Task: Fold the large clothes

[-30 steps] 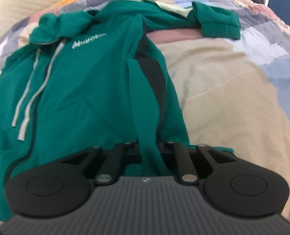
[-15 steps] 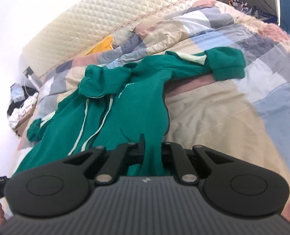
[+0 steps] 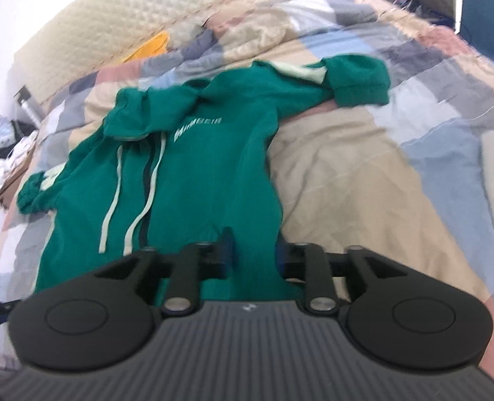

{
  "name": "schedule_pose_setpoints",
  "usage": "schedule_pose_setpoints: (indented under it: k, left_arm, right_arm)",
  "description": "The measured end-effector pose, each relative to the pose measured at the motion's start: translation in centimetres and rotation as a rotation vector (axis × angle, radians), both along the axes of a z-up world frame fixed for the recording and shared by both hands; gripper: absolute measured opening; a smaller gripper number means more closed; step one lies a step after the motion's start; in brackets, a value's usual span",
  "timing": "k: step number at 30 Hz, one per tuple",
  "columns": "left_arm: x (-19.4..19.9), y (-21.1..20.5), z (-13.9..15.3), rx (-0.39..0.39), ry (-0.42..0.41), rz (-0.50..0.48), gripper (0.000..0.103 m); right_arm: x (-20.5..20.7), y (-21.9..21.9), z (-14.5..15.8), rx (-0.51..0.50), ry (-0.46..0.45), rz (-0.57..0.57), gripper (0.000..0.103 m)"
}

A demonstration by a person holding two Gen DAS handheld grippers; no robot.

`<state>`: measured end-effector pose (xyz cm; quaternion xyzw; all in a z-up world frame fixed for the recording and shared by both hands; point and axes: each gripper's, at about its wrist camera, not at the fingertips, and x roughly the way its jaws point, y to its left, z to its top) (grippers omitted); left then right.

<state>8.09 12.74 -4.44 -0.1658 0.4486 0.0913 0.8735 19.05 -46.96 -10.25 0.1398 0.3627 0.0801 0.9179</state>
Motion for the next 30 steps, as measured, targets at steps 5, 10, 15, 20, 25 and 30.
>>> schedule_pose_setpoints:
  k: [5, 10, 15, 20, 25, 30]
  left_arm:
    - [-0.3, -1.9, 3.2, 0.085, -0.113, -0.039, 0.062]
    - [0.7, -5.9, 6.6, 0.153, -0.253, -0.114, 0.062]
    - [2.4, -9.8, 9.4, 0.188, -0.373, -0.186, 0.062]
    - [5.2, -12.4, 10.1, 0.172, -0.423, -0.244, 0.062]
    - [8.2, -13.6, 7.7, 0.211, -0.437, -0.268, 0.062]
    - [11.2, -11.4, 2.4, 0.167, -0.376, -0.231, 0.062]
  right_arm:
    - [-0.5, 0.0, 1.4, 0.017, -0.118, -0.024, 0.073]
    - [-0.6, 2.2, 3.6, -0.006, -0.231, 0.028, 0.073]
    - [-1.0, 4.7, 5.8, -0.027, -0.349, 0.091, 0.073]
    - [-0.3, 6.3, 6.2, -0.037, -0.416, 0.111, 0.073]
    - [0.9, 7.9, 5.0, -0.052, -0.433, 0.138, 0.073]
    - [3.6, 9.8, 3.5, -0.046, -0.409, 0.177, 0.073]
